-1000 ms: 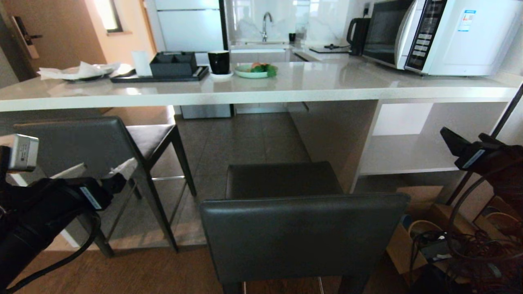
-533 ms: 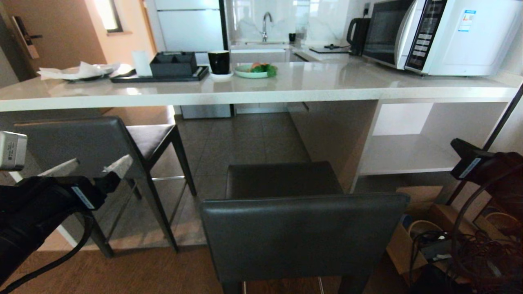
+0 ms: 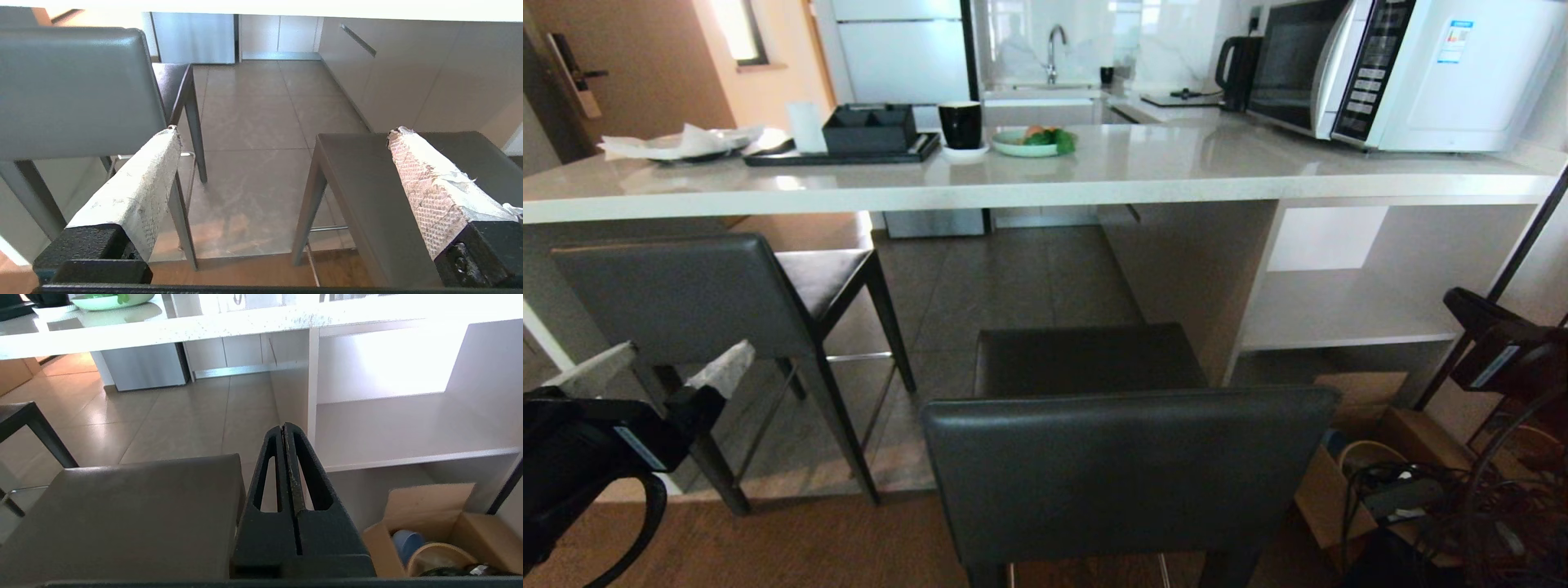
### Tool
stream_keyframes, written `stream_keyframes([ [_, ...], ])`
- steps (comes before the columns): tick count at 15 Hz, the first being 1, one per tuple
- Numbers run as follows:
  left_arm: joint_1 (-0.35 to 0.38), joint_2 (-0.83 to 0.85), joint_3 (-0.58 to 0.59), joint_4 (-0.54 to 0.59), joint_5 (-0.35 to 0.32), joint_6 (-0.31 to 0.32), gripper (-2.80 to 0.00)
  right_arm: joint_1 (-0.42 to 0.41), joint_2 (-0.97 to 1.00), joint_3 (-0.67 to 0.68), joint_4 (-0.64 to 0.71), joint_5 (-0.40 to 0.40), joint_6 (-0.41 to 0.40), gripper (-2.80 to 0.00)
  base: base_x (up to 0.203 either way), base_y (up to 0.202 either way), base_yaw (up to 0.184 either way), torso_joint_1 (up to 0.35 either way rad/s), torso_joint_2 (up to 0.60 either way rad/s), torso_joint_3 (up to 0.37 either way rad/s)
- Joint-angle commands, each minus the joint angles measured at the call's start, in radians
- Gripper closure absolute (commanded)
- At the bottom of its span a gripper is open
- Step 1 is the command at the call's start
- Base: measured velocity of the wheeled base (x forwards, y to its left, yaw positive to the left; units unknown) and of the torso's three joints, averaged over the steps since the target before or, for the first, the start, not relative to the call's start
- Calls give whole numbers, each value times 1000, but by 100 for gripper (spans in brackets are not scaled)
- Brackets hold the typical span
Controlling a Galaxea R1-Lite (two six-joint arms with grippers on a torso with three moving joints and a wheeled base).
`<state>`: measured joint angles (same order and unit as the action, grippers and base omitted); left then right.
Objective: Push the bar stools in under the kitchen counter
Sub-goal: Pull the gray chair out from under the dining table
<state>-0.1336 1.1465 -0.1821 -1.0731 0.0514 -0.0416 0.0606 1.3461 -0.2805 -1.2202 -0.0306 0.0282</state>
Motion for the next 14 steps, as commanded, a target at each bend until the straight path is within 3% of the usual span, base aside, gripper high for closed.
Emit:
stream_keyframes([
  [1, 4, -48, 35, -8, -4, 2, 0, 5, -56, 27, -7, 0, -4, 0, 0, 0, 0, 0, 0, 0],
  [5, 18, -100, 32, -5, 3, 23, 0, 5, -124, 67, -7, 0, -4, 0, 0, 0, 0, 0, 0, 0],
  [10, 106, -226, 39, 38, -5, 42, 0, 13, -250, 179, -5, 1, -56, 0, 0, 0, 0, 0, 0, 0],
  [14, 168, -404, 36, 154, -5, 69, 0, 13, -391, 192, 92, 2, -100, 0, 0, 0, 0, 0, 0, 0],
])
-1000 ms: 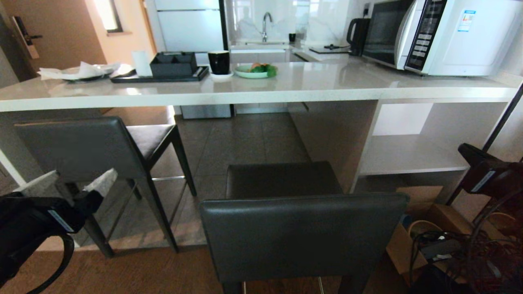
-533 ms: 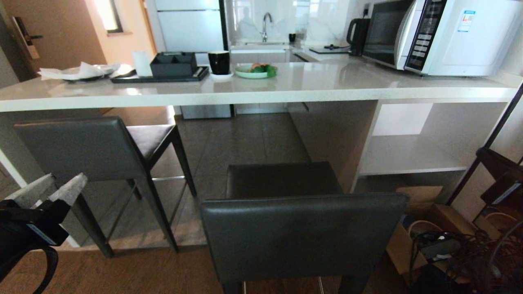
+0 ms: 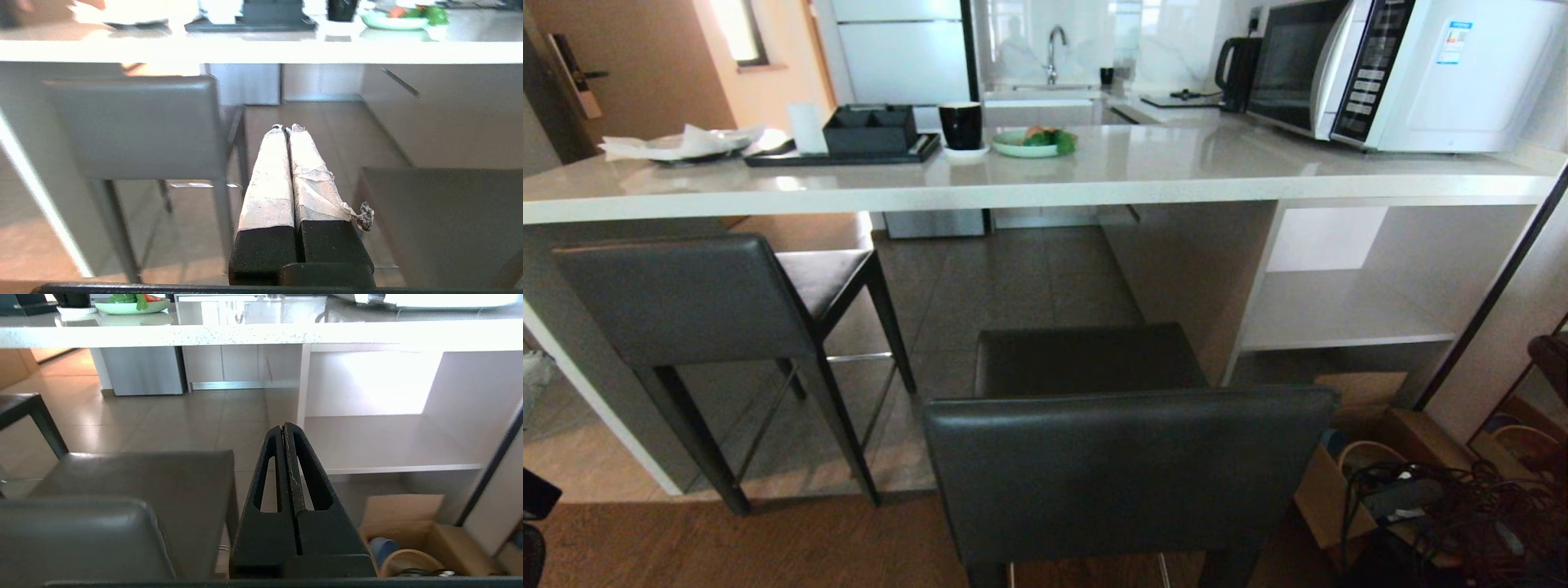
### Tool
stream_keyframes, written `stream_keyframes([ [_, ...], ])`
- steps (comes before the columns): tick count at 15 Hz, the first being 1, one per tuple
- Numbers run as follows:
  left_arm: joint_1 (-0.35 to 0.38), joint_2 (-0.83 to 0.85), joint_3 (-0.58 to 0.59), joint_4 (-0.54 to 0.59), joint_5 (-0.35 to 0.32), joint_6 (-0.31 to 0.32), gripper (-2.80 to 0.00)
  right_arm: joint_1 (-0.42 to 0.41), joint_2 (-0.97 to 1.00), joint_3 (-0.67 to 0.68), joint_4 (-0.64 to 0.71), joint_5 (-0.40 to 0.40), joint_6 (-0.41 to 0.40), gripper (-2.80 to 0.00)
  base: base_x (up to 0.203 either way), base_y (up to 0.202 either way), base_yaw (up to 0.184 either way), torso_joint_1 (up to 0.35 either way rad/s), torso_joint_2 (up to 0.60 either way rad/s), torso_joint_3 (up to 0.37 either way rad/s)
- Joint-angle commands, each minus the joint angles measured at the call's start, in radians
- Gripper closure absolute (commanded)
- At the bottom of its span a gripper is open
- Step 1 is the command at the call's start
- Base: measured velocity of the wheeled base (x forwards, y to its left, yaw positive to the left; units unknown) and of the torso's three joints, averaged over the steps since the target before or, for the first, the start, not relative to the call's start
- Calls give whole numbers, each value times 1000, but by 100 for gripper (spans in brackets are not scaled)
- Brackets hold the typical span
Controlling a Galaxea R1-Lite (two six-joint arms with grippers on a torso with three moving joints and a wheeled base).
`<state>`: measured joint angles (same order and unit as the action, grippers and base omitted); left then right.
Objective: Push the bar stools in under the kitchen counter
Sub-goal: Pull the gray chair out from under the dining table
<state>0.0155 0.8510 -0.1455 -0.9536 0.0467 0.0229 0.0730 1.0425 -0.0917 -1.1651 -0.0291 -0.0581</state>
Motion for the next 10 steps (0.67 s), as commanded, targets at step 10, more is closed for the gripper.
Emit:
stream_keyframes([
  [10, 100, -573, 10, 475, -273, 46, 0, -31, -847, -153, 910, 64, -194, 0, 0, 0, 0, 0, 0, 0],
])
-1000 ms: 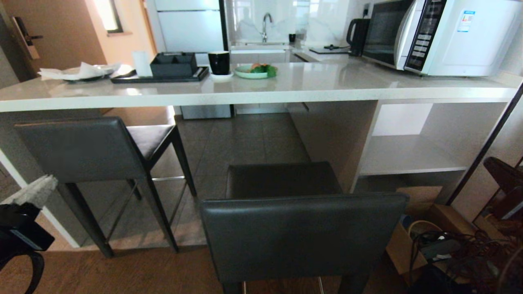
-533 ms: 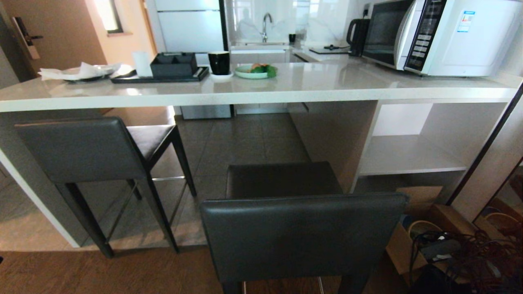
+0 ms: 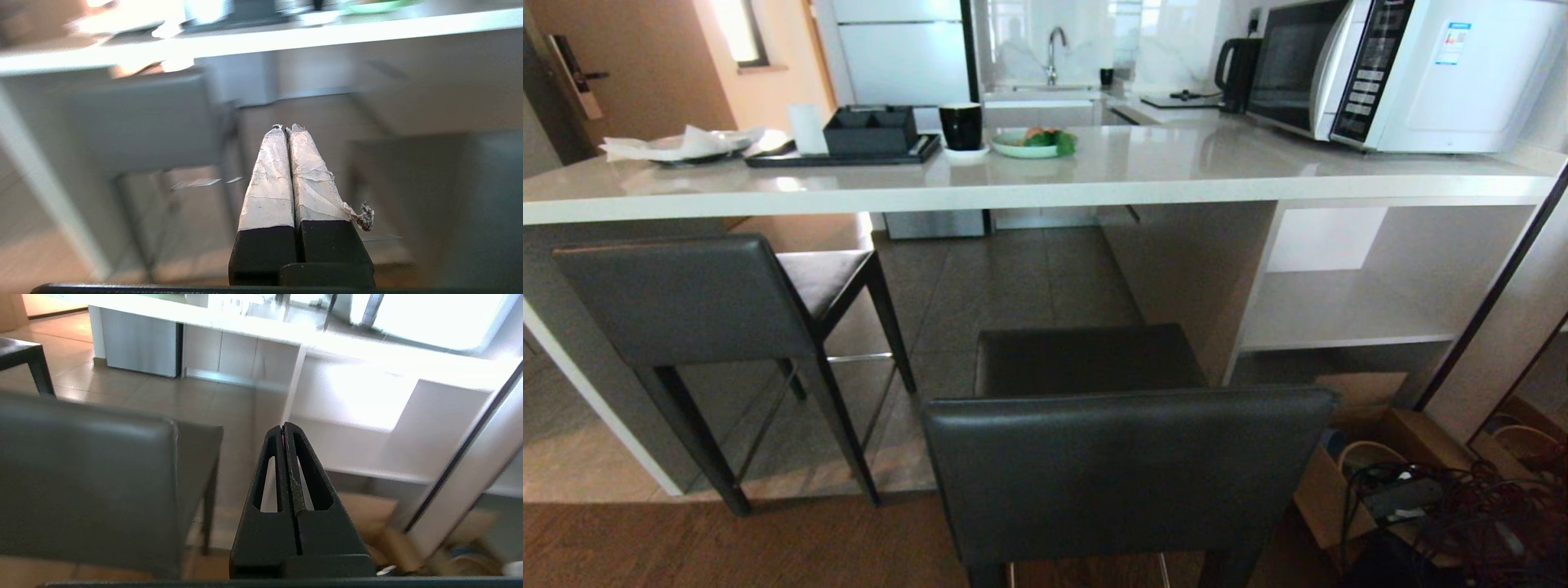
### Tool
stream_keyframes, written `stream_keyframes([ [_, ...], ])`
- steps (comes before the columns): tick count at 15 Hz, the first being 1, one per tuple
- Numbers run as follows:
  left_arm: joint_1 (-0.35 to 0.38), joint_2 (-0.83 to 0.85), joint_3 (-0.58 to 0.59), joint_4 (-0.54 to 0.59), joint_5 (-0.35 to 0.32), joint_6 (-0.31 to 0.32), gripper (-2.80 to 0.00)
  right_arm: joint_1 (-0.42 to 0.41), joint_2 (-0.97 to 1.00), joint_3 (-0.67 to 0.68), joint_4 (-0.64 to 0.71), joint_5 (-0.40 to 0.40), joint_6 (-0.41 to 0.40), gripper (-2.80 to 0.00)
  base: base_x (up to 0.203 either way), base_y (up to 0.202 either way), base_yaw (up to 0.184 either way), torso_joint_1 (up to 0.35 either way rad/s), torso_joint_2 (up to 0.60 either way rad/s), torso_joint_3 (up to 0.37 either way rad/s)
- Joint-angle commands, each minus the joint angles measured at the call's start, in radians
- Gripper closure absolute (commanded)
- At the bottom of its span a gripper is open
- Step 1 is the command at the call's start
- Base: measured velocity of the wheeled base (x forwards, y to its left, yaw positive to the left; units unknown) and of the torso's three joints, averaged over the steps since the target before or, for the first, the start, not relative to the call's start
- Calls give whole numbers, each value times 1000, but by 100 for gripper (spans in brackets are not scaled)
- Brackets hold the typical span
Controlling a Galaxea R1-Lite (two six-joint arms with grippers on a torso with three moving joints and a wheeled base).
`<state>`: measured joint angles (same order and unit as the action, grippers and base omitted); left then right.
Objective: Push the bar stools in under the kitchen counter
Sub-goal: Pull the gray chair out from under the dining table
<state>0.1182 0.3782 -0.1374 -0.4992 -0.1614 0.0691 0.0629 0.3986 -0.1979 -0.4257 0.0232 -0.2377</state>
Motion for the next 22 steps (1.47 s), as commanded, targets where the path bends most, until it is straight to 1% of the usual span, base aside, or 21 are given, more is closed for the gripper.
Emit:
stream_keyframes([
  [1, -3, -102, 1, 23, -79, -8, 0, -37, -278, -74, 275, 29, -24, 0, 0, 0, 0, 0, 0, 0],
  [2, -3, -102, 7, 21, -86, -11, 0, -48, -349, -88, 351, 43, -30, 0, 0, 0, 0, 0, 0, 0],
  [3, -3, -102, 11, 21, -76, -6, 0, -55, -391, -85, 392, 51, -33, 0, 0, 0, 0, 0, 0, 0],
  [5, -3, -102, 46, 19, -78, 6, 0, -62, -399, -42, 419, 60, -1, 0, 0, 0, 0, 0, 0, 0],
  [6, -4, -102, 53, 30, -101, -6, 0, -63, -399, -10, 420, 65, 2, 0, 0, 0, 0, 0, 0, 0],
  [7, -18, -103, 43, 40, -146, -30, 0, -63, -399, 4, 420, 80, 3, 0, 0, 0, 0, 0, 0, 0],
  [8, -27, -104, 13, 50, -196, -69, 0, -63, -399, 8, 420, 103, 5, 0, 0, 0, 0, 0, 0, 0],
  [9, -35, -107, -11, 67, -236, -87, 0, -63, -399, 20, 420, 107, 7, 0, 0, 0, 0, 0, 0, 0],
  [11, -55, -114, -22, 99, -248, -89, 0, -63, -399, 43, 418, 108, 10, 0, 0, 0, 0, 0, 0, 0],
  [12, -97, -136, -26, 123, -253, -88, 0, -63, -399, 55, 418, 110, 11, 0, 0, 0, 0, 0, 0, 0],
  [13, -133, -166, -40, 179, -269, -87, 0, -63, -399, 65, 418, 116, 9, 0, 0, 0, 0, 0, 0, 0],
  [14, -133, -181, -65, 242, -294, -85, 0, -63, -399, 73, 418, 136, 9, 0, 0, 0, 0, 0, 0, 0],
  [16, -127, -235, -53, 269, -299, -85, 0, -63, -399, 101, 415, 148, 8, 0, 0, 0, 0, 0, 0, 0],
  [18, -124, -344, -6, 310, -290, -83, 0, -63, -399, 161, 358, 149, 19, 0, 0, 0, 0, 0, 0, 0],
  [19, -122, -374, 28, 332, -260, -68, 0, -63, -399, 186, 310, 152, 29, 0, 0, 0, 0, 0, 0, 0],
  [20, -121, -377, 68, 350, -176, -35, 0, -63, -400, 189, 304, 172, 67, 0, 0, 0, 0, 0, 0, 0],
  [21, -120, -375, 111, 362, -130, 13, 0, -63, -400, 188, 306, 194, 104, 0, 0, 0, 0, 0, 0, 0],
  [22, -121, -374, 128, 370, -83, 47, 0, -63, -399, 190, 306, 189, 123, 0, 0, 0, 0, 0, 0, 0],
])
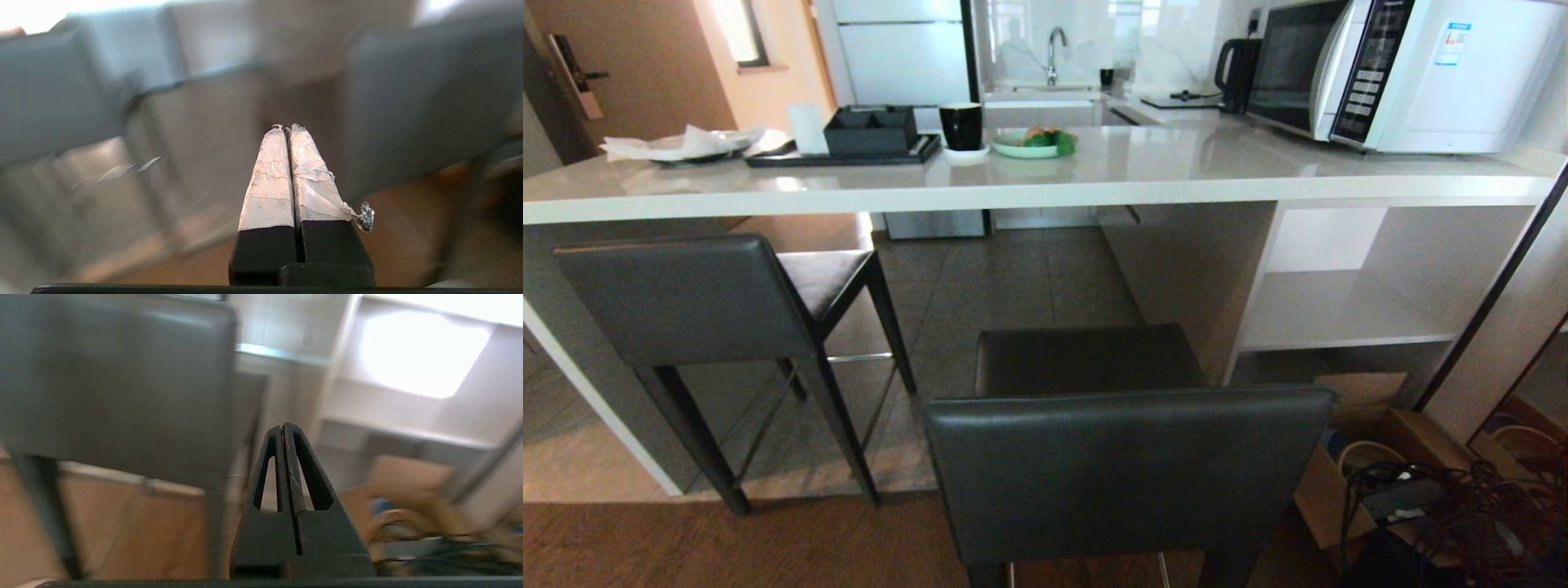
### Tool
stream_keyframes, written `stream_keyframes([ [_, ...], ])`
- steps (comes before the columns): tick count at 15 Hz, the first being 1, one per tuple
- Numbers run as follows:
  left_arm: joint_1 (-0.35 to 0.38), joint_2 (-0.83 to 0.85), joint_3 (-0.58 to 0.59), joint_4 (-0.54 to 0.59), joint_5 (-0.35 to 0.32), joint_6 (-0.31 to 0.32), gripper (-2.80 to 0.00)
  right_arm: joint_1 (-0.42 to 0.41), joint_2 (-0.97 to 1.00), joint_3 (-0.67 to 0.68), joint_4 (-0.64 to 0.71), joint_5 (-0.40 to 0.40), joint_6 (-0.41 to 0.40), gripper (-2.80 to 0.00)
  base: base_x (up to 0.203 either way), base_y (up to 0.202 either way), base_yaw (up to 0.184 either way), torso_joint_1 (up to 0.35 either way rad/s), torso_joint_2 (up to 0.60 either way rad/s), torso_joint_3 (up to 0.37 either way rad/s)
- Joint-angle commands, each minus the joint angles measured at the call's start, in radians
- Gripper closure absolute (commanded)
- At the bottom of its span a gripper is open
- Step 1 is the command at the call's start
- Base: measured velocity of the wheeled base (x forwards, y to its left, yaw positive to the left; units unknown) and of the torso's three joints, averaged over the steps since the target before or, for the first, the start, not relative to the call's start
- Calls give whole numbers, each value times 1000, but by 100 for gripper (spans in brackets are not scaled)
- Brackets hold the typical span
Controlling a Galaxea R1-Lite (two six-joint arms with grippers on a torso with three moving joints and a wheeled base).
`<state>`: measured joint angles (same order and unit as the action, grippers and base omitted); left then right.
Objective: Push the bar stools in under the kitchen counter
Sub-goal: Pull the gray chair out from under the dining table
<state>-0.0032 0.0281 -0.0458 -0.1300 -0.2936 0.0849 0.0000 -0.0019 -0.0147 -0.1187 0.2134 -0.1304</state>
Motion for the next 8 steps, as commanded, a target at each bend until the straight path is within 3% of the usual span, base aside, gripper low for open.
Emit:
stream_keyframes([
  [1, 1, -24, 38, 4, 96, 19, 0, 0, 1, 10, -3, -48, 13, 0, 0, 0, 0, 0, 0, 0],
  [3, 1, -24, 42, 26, 185, 14, 0, 0, 1, 12, 59, -176, -31, 0, 0, 0, 0, 0, 0, 0],
  [4, 2, -24, 42, 63, 221, 8, 0, 0, 2, 13, 73, -184, -40, 0, 0, 0, 0, 0, 0, 0],
  [8, 2, -24, 41, 70, 236, -51, 0, 2, 2, 2, 161, -152, -32, 0, 0, 0, 0, 0, 0, 0],
])
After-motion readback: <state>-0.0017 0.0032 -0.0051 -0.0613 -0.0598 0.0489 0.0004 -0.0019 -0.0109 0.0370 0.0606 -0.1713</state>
